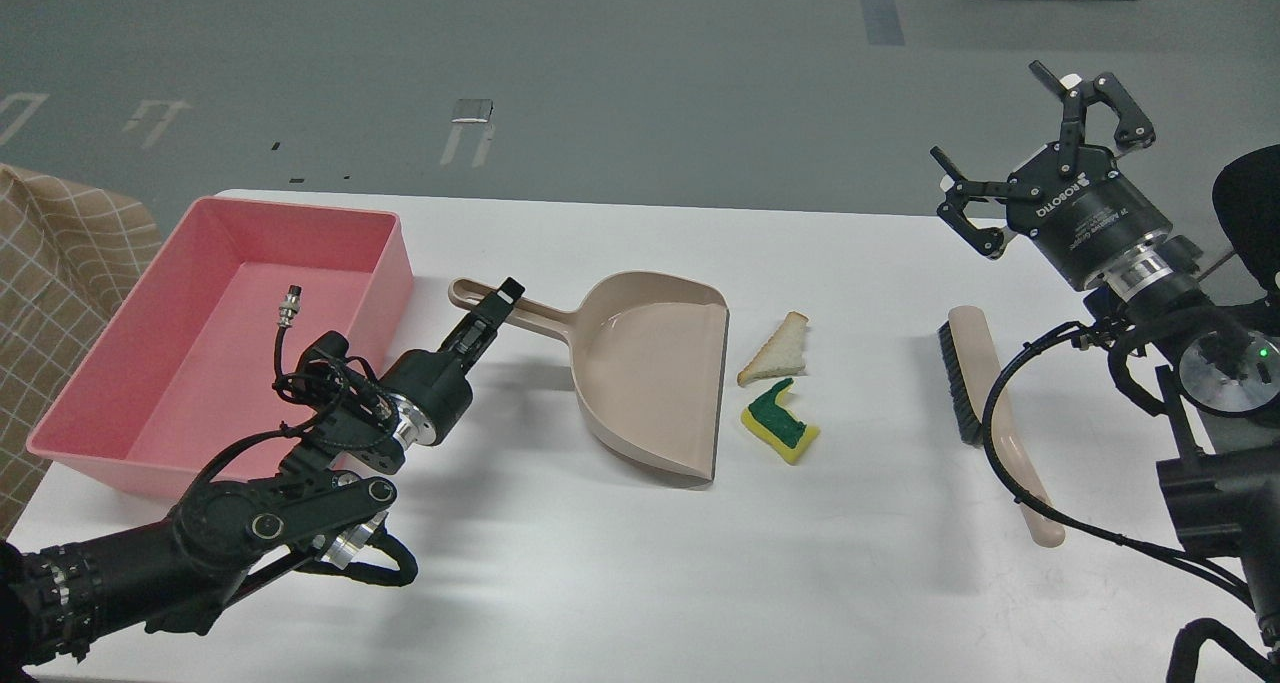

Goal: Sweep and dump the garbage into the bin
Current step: 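Move the right gripper down to the wooden brush handle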

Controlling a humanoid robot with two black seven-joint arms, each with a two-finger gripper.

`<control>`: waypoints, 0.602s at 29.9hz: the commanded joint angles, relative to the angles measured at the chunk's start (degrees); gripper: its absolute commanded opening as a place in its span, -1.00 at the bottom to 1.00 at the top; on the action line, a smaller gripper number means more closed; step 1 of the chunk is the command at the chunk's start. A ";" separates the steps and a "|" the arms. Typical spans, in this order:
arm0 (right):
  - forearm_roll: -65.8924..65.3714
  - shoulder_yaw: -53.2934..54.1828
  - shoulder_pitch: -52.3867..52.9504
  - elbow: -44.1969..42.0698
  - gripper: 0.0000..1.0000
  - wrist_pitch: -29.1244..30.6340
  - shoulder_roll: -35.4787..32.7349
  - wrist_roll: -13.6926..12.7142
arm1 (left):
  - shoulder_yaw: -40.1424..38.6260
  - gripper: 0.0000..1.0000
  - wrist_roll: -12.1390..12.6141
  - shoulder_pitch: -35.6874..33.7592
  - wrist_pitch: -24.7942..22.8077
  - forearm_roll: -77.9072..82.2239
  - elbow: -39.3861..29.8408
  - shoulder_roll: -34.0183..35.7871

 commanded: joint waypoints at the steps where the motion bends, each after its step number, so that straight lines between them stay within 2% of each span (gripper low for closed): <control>1: -1.16 -5.36 1.30 0.12 1.00 0.00 -4.25 0.01 | 0.00 -1.00 0.05 -0.04 0.01 0.15 0.05 0.00; 6: -6.16 -18.43 6.65 0.65 1.00 0.00 -13.89 -0.08 | 0.43 -1.00 -0.04 -0.22 0.01 0.24 0.05 0.18; 12: -13.70 -31.53 13.16 2.22 1.00 0.00 -22.34 0.01 | 0.44 -1.00 -0.04 -1.01 0.01 0.24 0.05 0.18; 18: -24.96 -35.33 14.75 8.55 1.00 0.00 -27.27 0.01 | 0.44 -1.00 -0.04 -1.62 0.01 0.24 -0.04 0.53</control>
